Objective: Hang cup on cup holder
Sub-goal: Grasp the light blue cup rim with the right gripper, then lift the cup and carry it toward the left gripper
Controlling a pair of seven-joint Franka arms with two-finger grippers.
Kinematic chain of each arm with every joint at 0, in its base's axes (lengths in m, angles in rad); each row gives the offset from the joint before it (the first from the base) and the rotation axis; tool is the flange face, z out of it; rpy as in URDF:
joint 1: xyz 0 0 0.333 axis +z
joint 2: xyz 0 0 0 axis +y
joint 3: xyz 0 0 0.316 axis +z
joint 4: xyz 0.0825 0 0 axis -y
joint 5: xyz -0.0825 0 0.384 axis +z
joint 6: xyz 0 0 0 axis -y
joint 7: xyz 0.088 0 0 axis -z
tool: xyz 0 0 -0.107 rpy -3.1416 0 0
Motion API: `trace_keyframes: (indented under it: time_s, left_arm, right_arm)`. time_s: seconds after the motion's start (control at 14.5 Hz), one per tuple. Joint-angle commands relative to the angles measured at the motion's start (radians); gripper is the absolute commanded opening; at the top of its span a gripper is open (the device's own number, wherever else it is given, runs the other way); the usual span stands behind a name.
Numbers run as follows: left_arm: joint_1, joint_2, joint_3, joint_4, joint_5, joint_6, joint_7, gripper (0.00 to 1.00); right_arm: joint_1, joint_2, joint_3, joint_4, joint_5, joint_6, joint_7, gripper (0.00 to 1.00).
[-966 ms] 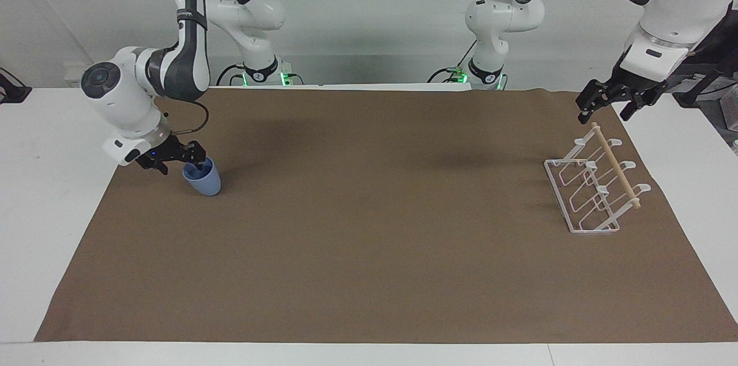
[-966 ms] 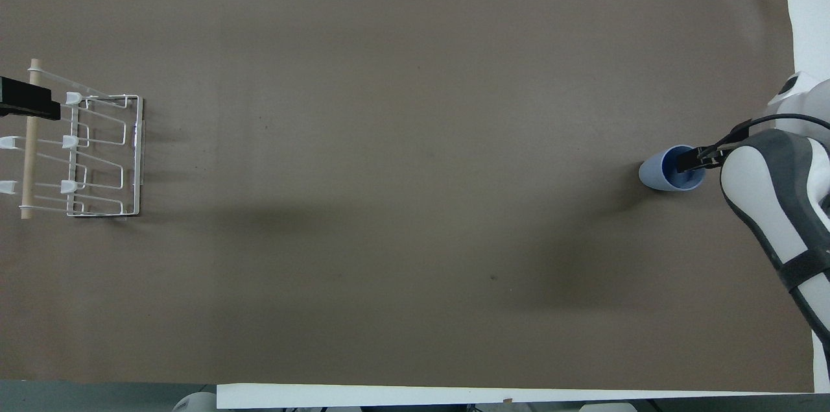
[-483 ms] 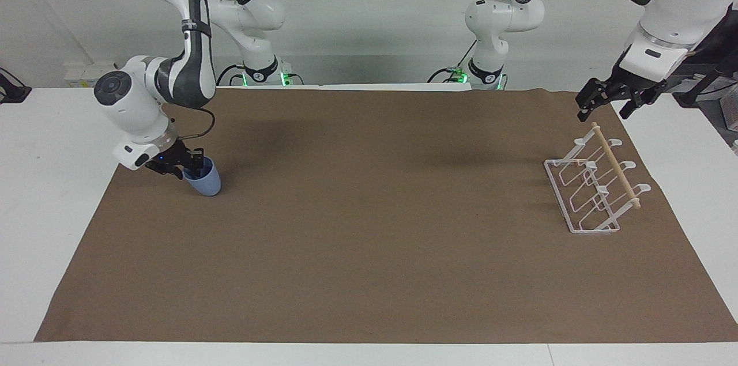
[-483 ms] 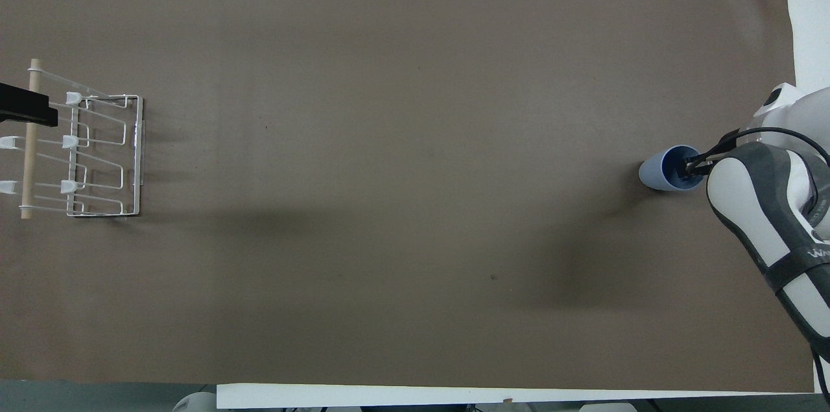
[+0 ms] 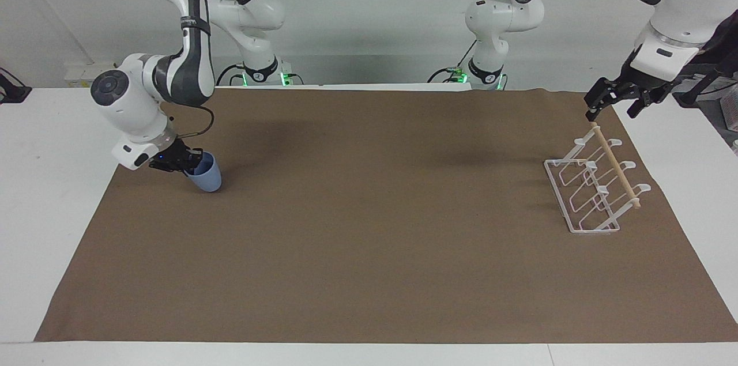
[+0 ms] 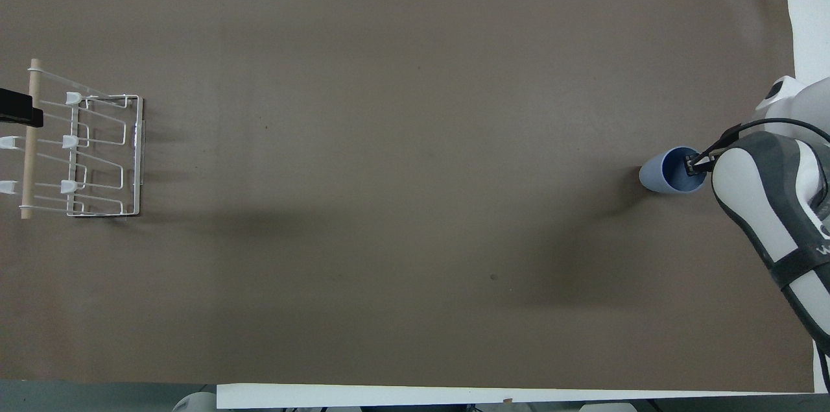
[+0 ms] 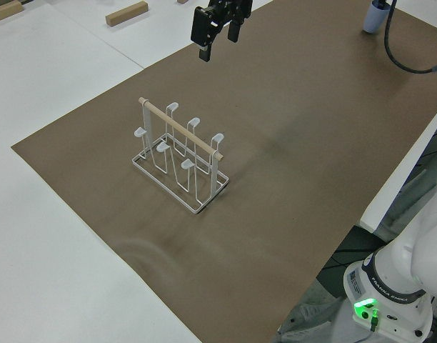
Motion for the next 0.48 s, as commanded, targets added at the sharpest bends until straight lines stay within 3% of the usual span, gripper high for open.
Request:
trace_keyframes:
  time_s: [0.0, 0.21, 0.41]
  left_arm:
    - [0.003, -0.028, -0.001, -0.029, 0.007, -0.008, 0.013, 1.00]
    - [0.001, -0.028, -0.002, -0.027, 0.007, -0.009, 0.014, 1.00]
    - [0.003, -0.029, -0.002, -0.029, 0.006, -0.016, 0.013, 1.00]
  right_arm:
    - [0.022, -0.006, 0.022, 0.066, 0.174, -0.106, -0.036, 0.00]
    - [0.025, 0.002, 0.030, 0.199, 0.377, -0.326, -0.033, 0.00]
    - [0.025, 0.001, 0.030, 0.201, 0.592, -0.421, -0.022, 0.00]
